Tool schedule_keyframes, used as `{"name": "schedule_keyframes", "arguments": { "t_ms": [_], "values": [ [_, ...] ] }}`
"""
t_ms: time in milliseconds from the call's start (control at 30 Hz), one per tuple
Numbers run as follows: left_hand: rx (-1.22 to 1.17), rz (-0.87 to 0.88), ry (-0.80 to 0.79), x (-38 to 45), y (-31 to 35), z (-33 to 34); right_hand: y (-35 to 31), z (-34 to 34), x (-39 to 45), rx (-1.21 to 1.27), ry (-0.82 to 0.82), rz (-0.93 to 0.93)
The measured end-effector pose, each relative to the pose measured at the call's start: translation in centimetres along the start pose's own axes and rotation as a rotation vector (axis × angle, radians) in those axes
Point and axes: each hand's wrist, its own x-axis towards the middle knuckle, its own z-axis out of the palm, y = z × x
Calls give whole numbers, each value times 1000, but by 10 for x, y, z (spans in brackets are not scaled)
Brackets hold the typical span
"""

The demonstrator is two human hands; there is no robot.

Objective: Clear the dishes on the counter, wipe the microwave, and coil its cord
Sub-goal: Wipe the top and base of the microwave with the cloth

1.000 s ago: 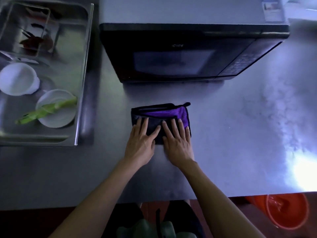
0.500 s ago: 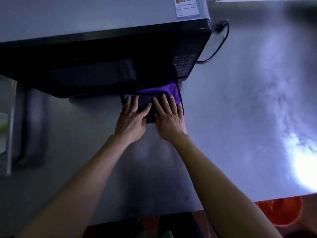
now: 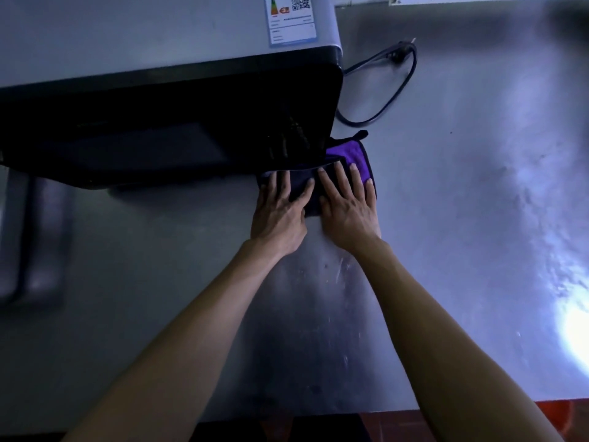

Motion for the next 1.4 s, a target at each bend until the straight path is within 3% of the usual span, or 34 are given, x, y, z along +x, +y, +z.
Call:
{"name": "schedule_keyframes", "arguments": {
  "t_ms": [267,733,1000,1400],
  "values": [
    [-2,104,-21,-18,6,14,10,2,-31,-16,-41,46],
    [9,263,-67,-143,-8,46,-37,64,-172,-21,-18,220],
    [-25,267,-83,-199,-71,47,-112,97,-206,-16,-35,243],
    [-59,142,-22,-253,-203,33,-242,132,-188,-47,-79,99]
  ]
}}
